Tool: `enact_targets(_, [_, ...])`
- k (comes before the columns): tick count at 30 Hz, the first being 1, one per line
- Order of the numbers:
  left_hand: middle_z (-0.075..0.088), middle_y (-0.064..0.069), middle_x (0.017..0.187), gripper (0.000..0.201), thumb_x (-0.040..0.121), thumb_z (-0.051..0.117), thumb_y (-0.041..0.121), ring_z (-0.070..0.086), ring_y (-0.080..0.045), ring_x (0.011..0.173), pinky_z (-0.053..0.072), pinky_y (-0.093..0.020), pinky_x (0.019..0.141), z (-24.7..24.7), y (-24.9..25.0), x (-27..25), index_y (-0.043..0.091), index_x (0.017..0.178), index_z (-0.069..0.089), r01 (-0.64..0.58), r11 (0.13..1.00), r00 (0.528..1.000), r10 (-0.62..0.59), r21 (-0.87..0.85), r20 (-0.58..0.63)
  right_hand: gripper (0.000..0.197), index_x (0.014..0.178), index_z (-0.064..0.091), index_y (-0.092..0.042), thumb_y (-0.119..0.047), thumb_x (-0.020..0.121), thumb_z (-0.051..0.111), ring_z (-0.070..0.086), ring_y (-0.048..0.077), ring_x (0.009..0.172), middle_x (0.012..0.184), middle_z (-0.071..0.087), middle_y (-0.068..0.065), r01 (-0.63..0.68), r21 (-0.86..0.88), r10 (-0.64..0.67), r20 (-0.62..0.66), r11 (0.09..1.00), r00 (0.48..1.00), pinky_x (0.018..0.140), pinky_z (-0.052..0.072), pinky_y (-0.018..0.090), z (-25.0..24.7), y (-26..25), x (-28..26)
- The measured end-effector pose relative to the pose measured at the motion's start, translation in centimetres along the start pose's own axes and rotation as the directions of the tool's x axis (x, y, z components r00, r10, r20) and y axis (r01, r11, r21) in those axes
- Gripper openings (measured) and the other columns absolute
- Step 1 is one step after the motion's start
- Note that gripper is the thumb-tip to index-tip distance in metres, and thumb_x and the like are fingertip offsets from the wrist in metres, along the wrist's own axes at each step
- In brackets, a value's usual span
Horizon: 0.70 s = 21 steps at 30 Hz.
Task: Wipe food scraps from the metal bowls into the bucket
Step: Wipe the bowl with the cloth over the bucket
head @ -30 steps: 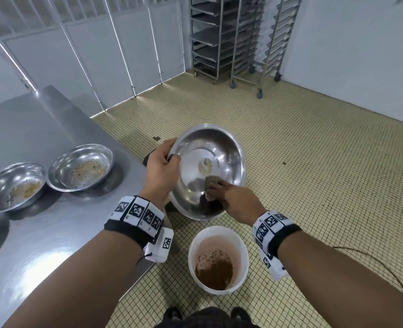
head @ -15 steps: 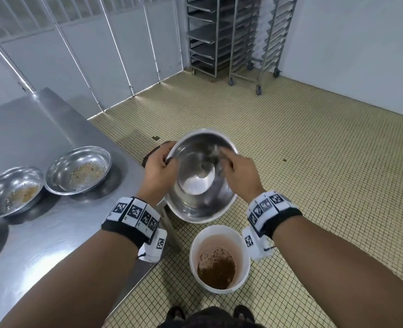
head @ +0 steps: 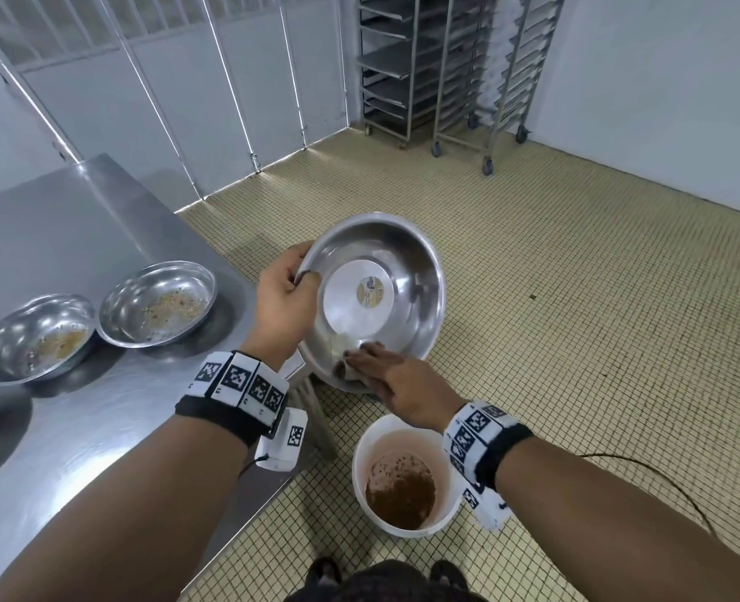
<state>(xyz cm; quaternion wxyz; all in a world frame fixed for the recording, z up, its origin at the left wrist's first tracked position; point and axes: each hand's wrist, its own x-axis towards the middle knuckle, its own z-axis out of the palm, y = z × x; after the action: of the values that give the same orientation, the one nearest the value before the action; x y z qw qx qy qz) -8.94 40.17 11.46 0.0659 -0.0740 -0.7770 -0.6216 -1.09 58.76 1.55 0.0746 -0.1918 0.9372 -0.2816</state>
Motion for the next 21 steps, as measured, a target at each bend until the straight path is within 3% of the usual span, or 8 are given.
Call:
enact_targets(4, [0.072,0.015,0.097,0.043,0.095,0.051,-0.002,0.068,-0.010,0.094,0.055,-0.029,0.080,-0.2,-0.2,-0.2,0.031,0.114,0.070,-0.004,0.998,1.000,0.004,0.060,0.000,0.043,0.147,0.041,-0.048,-0.035,0.107,0.048,0.044,0.016,0.144,0.159,0.042,-0.009,-0.026,-0.247,0.043,0.063,0.969,0.997,0.108,0.048,0.045,-0.8,2.7,-0.7])
enact_targets(6, [0.073,0.010,0.104,0.042,0.094,0.051,0.000,0.068,-0.013,0.099,0.056,-0.037,0.087,-0.1,-0.5,-0.3,0.028,0.119,0.071,-0.011,0.996,1.000,0.012,0.093,-0.006,0.033,0.134,0.052,-0.049,-0.034,0.106,0.049,0.062,0.018,0.121,0.142,0.059,-0.012,-0.078,-0.287,0.097,0.054,0.955,0.994,0.094,0.055,0.038,-1.9,3.4,-0.5])
enact_targets(8, [0.073,0.006,0.105,0.041,0.094,0.052,0.000,0.068,-0.012,0.098,0.057,-0.042,0.090,0.0,-0.7,-0.3,0.023,0.122,0.071,-0.030,0.991,1.000,0.030,0.128,0.000,0.018,0.114,0.057,-0.046,-0.033,0.105,0.049,0.069,0.017,0.092,0.112,0.071,-0.010,-0.174,-0.248,0.169,-0.040,0.953,0.985,0.081,0.057,0.033,-3.9,3.3,0.3])
enact_targets(10, [0.074,0.004,0.103,0.041,0.094,0.052,-0.001,0.069,-0.013,0.096,0.059,-0.043,0.089,0.1,-0.9,-0.6,0.021,0.122,0.071,-0.024,0.991,1.000,0.023,0.130,0.011,0.021,0.117,0.057,-0.044,-0.028,0.104,0.051,0.069,0.015,0.079,0.101,0.073,-0.007,-0.244,-0.222,0.201,-0.200,0.944,0.959,0.074,0.061,0.033,-6.3,3.0,1.4])
enact_targets(11, [0.075,0.003,0.102,0.041,0.094,0.052,-0.002,0.070,-0.016,0.094,0.060,-0.043,0.085,0.2,-0.8,-0.9,0.022,0.121,0.072,-0.022,0.992,1.000,0.019,0.125,0.025,0.031,0.128,0.056,-0.040,-0.023,0.103,0.054,0.071,0.016,0.083,0.109,0.073,-0.004,-0.262,-0.239,0.190,-0.287,0.935,0.939,0.076,0.062,0.035,-7.4,2.8,2.0])
enact_targets(14, [0.074,0.000,0.092,0.044,0.093,0.049,-0.004,0.069,-0.015,0.079,0.056,-0.033,0.065,1.1,-0.5,-1.8,0.027,0.114,0.072,-0.027,0.993,0.997,0.019,0.113,0.071,0.056,0.152,0.043,-0.021,-0.013,0.099,0.057,0.057,0.019,0.130,0.151,0.052,-0.003,-0.218,-0.391,0.070,-0.360,0.894,0.930,0.100,0.054,0.037,-8.6,2.2,3.2])
enact_targets(17, [0.072,0.012,0.092,0.043,0.093,0.051,-0.005,0.065,0.005,0.078,0.047,-0.011,0.063,1.7,0.3,-2.5,0.028,0.113,0.070,-0.033,0.995,0.999,0.029,0.090,0.039,0.052,0.147,0.051,-0.023,-0.016,0.096,0.061,0.044,0.021,0.142,0.155,0.046,0.000,-0.119,-0.383,-0.002,-0.303,0.916,0.953,0.106,0.051,0.043,-6.3,1.7,2.5])
enact_targets(21, [0.071,0.016,0.087,0.042,0.093,0.051,-0.005,0.066,0.004,0.078,0.047,-0.012,0.064,0.9,1.2,-2.2,0.028,0.108,0.070,-0.044,0.999,0.999,0.044,0.030,-0.010,0.051,0.147,0.051,-0.032,-0.029,0.097,0.059,0.039,0.027,0.148,0.158,0.045,0.000,-0.068,-0.344,-0.009,-0.215,0.937,0.977,0.119,0.038,0.048,-0.8,3.1,-0.3])
